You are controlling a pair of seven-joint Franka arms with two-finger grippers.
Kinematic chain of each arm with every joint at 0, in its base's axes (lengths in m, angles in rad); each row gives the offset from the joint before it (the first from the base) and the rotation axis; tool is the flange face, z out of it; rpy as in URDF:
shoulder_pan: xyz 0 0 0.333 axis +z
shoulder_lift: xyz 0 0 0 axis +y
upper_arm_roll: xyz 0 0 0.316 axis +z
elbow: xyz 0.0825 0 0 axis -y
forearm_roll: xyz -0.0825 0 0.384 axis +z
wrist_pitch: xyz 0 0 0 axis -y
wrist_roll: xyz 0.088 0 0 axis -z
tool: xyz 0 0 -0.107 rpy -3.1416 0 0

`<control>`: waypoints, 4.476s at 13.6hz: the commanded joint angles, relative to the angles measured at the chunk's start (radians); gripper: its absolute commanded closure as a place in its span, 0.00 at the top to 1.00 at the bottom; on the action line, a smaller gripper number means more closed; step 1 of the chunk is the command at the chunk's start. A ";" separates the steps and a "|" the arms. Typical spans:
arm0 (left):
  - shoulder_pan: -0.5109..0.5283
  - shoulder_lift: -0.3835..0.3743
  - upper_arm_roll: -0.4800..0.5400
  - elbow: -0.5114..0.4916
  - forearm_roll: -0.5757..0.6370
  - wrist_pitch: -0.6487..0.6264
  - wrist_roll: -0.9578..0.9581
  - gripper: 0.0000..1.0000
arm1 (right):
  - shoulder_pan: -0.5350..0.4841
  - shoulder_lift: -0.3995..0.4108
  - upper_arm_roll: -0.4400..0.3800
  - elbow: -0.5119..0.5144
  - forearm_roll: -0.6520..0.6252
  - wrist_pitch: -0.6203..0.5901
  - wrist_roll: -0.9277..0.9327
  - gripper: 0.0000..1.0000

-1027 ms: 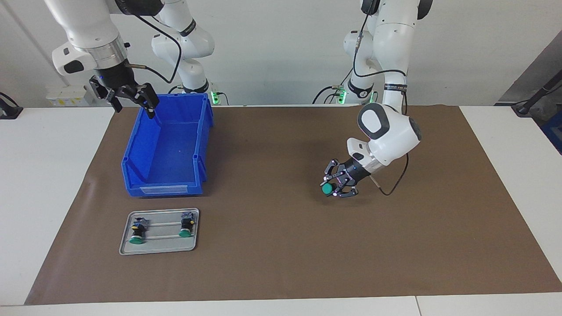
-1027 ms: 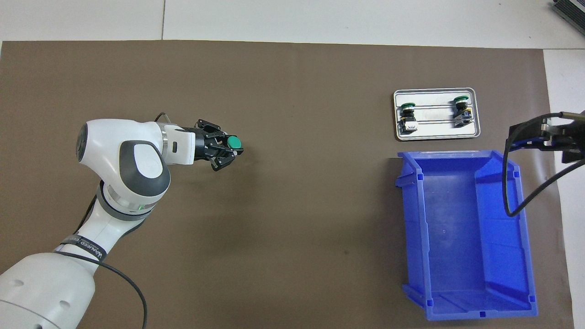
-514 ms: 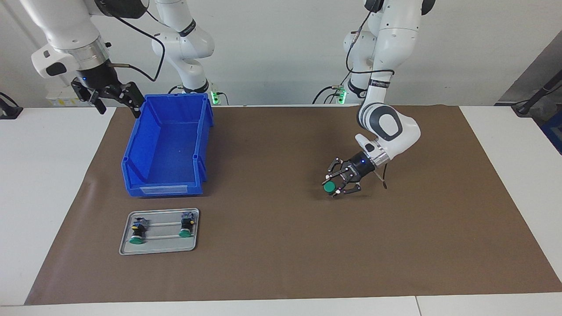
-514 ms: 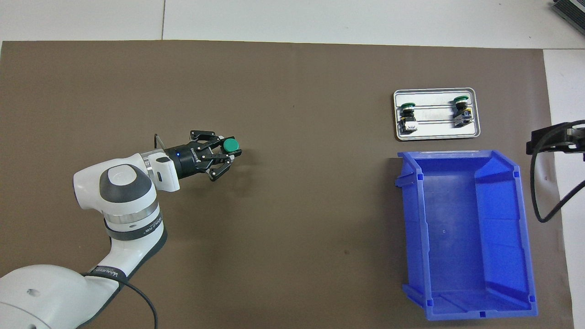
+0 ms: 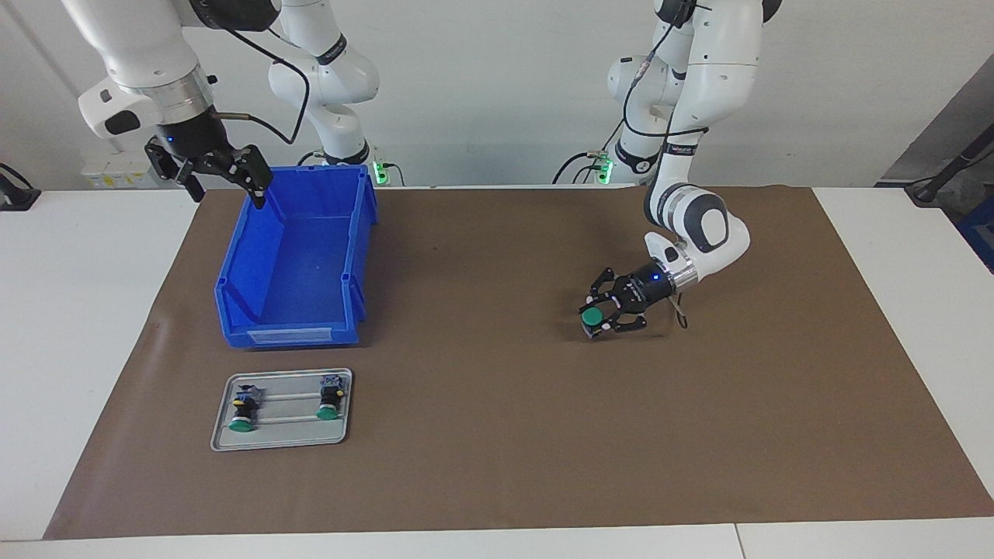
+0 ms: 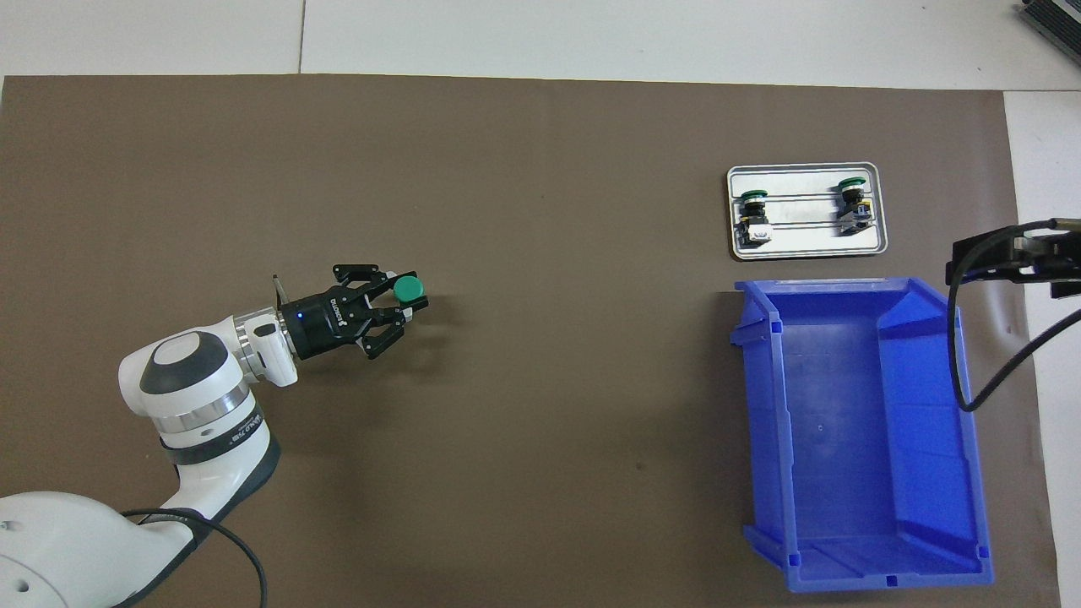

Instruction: Place and press button with both arms

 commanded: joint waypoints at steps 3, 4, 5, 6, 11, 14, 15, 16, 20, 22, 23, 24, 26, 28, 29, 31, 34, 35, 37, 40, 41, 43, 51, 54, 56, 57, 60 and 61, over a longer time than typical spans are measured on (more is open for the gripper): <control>0.029 -0.053 -0.003 -0.055 -0.025 -0.043 0.029 0.45 | -0.010 -0.026 0.010 -0.029 0.018 0.001 0.015 1.00; 0.031 -0.053 -0.003 -0.058 -0.025 -0.053 0.026 0.45 | -0.008 -0.026 0.012 -0.029 0.018 0.005 0.016 1.00; 0.040 -0.053 -0.003 -0.058 -0.025 -0.054 0.024 0.45 | 0.012 -0.026 0.010 -0.029 0.018 -0.001 0.018 1.00; 0.043 -0.053 -0.003 -0.058 -0.022 -0.051 0.024 0.45 | 0.015 -0.028 0.010 -0.031 0.018 -0.006 0.019 1.00; 0.064 -0.051 -0.001 -0.044 -0.009 -0.042 -0.008 0.46 | 0.015 -0.028 0.010 -0.031 0.018 -0.006 0.019 1.00; 0.083 -0.053 -0.001 -0.031 0.018 -0.047 -0.054 0.40 | 0.015 -0.028 0.010 -0.032 0.018 -0.006 0.019 1.00; 0.087 -0.056 -0.001 -0.030 0.021 -0.053 -0.080 0.40 | 0.015 -0.028 0.010 -0.032 0.018 -0.006 0.019 1.00; 0.097 -0.071 -0.001 -0.030 0.021 -0.051 -0.112 0.40 | 0.015 -0.028 0.010 -0.035 0.018 -0.006 0.019 1.00; 0.080 -0.144 -0.003 -0.030 0.023 0.042 -0.330 0.40 | 0.013 -0.029 0.010 -0.038 0.018 -0.006 0.019 1.00; 0.020 -0.198 -0.004 -0.029 0.027 0.184 -0.463 0.40 | 0.013 -0.031 0.010 -0.040 0.018 -0.006 0.019 1.00; -0.004 -0.215 -0.004 -0.029 0.028 0.258 -0.500 0.36 | 0.013 -0.031 0.010 -0.043 0.018 -0.006 0.019 1.00; -0.029 -0.223 -0.011 -0.027 0.028 0.321 -0.530 0.34 | 0.013 -0.032 0.010 -0.044 0.018 -0.006 0.019 1.00; -0.069 -0.220 -0.008 -0.015 0.032 0.396 -0.598 0.31 | 0.013 -0.034 0.010 -0.046 0.018 -0.006 0.019 1.00; -0.094 -0.214 -0.011 -0.006 0.034 0.456 -0.661 0.30 | 0.013 -0.035 0.010 -0.049 0.018 -0.006 0.019 1.00; -0.095 -0.209 -0.011 0.003 0.041 0.463 -0.681 0.30 | 0.013 -0.035 0.010 -0.051 0.018 -0.004 0.019 1.00; -0.091 -0.204 -0.011 0.020 0.128 0.463 -0.729 0.30 | 0.012 -0.035 0.010 -0.051 0.018 -0.004 0.019 1.00; -0.080 -0.180 -0.011 0.069 0.324 0.449 -0.864 0.30 | 0.012 -0.037 0.010 -0.052 0.018 -0.004 0.019 1.00; -0.074 -0.175 -0.008 0.084 0.395 0.437 -0.925 0.30 | 0.012 -0.037 0.010 -0.052 0.018 -0.004 0.019 1.00; -0.064 -0.169 -0.008 0.103 0.507 0.414 -1.029 0.27 | 0.010 -0.037 0.010 -0.052 0.018 -0.004 0.019 1.00; -0.066 -0.168 -0.008 0.112 0.583 0.414 -1.148 0.05 | 0.010 -0.037 0.010 -0.054 0.018 -0.004 0.019 1.00; -0.066 -0.162 -0.008 0.117 0.624 0.414 -1.181 0.03 | 0.010 -0.037 0.010 -0.054 0.018 -0.004 0.019 1.00; -0.072 -0.154 -0.008 0.146 0.781 0.398 -1.299 0.02 | 0.010 -0.037 0.010 -0.054 0.018 -0.004 0.019 1.00; -0.097 -0.088 -0.008 0.333 1.371 0.207 -1.919 0.00 | 0.009 -0.042 0.010 -0.061 0.018 -0.001 0.019 1.00; -0.163 -0.073 -0.008 0.351 1.595 0.243 -2.315 0.00 | 0.009 -0.043 0.010 -0.061 0.018 -0.004 0.021 1.00; -0.204 -0.068 -0.008 0.347 1.690 0.248 -2.399 0.00 | 0.004 -0.043 0.010 -0.064 0.018 -0.001 0.018 1.00; -0.212 -0.068 -0.008 0.344 1.704 0.251 -2.462 0.00 | 0.004 -0.043 0.010 -0.066 0.019 -0.004 0.019 1.00; -0.247 -0.066 -0.008 0.321 1.762 0.251 -2.544 0.00 | 0.003 -0.045 0.009 -0.069 0.019 0.005 0.019 1.00; -0.253 -0.065 -0.008 0.318 1.782 0.251 -2.552 0.00 | 0.003 -0.045 0.010 -0.069 0.019 0.007 0.019 1.00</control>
